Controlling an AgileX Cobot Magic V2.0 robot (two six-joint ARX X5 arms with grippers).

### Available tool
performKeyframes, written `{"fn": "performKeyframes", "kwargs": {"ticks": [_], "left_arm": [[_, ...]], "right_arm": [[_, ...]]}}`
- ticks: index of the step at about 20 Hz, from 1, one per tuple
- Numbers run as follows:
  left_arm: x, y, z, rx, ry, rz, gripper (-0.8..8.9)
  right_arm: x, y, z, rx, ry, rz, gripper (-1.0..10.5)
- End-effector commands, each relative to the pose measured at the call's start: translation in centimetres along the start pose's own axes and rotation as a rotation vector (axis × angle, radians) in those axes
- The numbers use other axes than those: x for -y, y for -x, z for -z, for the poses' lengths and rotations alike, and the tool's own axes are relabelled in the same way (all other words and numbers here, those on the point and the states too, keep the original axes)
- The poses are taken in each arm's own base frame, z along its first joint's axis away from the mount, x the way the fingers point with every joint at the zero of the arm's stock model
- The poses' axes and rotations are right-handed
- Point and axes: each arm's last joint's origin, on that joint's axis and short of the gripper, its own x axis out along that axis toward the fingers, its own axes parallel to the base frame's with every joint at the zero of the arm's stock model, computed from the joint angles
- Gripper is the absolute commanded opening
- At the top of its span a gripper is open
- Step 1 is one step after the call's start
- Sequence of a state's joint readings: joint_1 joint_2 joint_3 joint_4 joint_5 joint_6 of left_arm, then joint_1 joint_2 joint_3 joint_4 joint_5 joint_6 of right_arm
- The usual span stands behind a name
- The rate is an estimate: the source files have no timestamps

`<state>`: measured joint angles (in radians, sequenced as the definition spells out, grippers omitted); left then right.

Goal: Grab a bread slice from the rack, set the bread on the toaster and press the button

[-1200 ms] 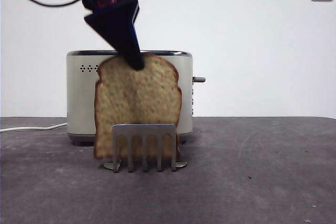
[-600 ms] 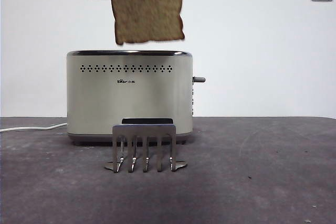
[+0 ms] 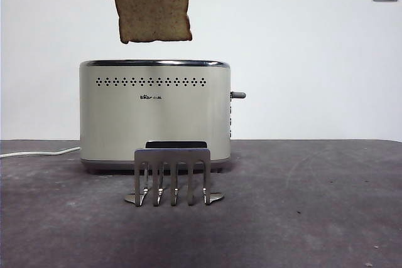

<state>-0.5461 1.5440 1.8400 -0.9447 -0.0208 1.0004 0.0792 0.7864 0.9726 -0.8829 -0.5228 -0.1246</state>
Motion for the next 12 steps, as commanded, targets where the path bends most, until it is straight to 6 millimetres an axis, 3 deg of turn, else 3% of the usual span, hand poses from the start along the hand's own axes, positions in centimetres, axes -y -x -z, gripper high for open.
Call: {"fn": "performKeyframes", "kwargs": {"ticks": [1,12], "left_arm": [[-0.4,-1.1,0.7,0.002,-0.009,0.020,-0.09],[-0.5,-4.6,2.1,-0.013,-0.032,0.126,-0.09]], "right_arm": [[0.1,-0.2,-0.1,-0.006,0.006,-0.003,-0.1],[0.4,-0.7,-0.2,-0.025,-0.004,-0.005,-0.1]]}}
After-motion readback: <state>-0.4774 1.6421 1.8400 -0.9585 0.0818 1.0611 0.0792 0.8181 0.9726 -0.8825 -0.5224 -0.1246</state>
